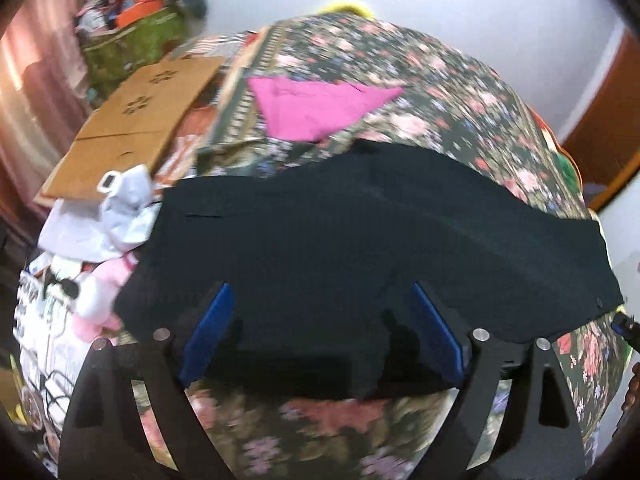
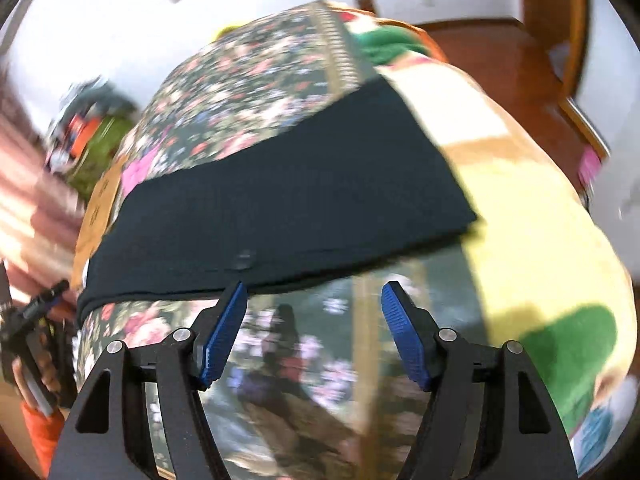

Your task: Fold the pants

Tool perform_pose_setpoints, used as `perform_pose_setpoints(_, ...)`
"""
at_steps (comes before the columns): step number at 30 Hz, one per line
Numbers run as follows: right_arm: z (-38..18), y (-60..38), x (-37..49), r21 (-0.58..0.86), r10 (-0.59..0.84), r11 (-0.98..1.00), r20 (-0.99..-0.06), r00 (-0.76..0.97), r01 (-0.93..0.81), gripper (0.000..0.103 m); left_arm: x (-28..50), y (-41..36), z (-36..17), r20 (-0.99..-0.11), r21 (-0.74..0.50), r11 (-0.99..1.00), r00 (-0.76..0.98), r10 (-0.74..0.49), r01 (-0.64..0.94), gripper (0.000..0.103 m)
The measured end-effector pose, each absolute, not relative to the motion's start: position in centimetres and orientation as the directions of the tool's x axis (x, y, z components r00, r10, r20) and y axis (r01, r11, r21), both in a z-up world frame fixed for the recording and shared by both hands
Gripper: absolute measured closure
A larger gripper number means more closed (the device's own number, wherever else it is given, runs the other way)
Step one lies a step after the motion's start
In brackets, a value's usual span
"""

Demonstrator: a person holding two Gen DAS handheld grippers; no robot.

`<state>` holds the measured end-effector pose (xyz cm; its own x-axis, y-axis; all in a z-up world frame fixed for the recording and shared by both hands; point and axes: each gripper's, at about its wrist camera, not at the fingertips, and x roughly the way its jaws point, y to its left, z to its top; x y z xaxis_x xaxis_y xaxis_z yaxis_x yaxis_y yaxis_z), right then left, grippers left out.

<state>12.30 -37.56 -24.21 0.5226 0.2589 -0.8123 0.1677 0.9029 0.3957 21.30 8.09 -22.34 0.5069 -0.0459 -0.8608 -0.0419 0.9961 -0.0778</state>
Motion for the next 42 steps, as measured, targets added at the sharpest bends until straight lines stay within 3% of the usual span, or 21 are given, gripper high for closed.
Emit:
perform_pose_setpoints(13,-25.2,-40.3,14.8,0.472,0.255,0.851,-0.752,0.607,0.228,0.037,24.8,-0.5,-24.4,-0.896,-0.057,0.988,0.428,-0.115,0.147,0.013)
perform_pose_setpoints(16,-25.0,-40.9,15.4,0.447,0.207,0.858,-0.752,0.626,0.254,0.047,25.4,-2.0,-24.3,-0.895,-0.041,0.985,0.433,-0.111,0.168,0.013)
perform_pose_setpoints(20,-24.7,-41.9,16.2,0.395,0.148,0.877,-0.766,0.626,0.275,0.089,26.2,-3.2,-23.9,-0.892,-0.047,0.982,0.435,-0.124,0.185,0.013)
perform_pose_setpoints(21,-24.7,-42.2,16.5,0.400,0.158,0.877,-0.763,0.627,0.266,0.091,26.3,-3.4,-23.8,-0.891,-0.049,0.981,0.435,-0.127,0.188,0.013)
perform_pose_setpoints(42,-16.3,-42.7,18.5,0.361,0.181,0.929,-0.620,0.764,0.073,0.095,27.5,-6.0,-25.2,-0.911,-0.065,0.973,0.384,-0.148,0.220,0.005)
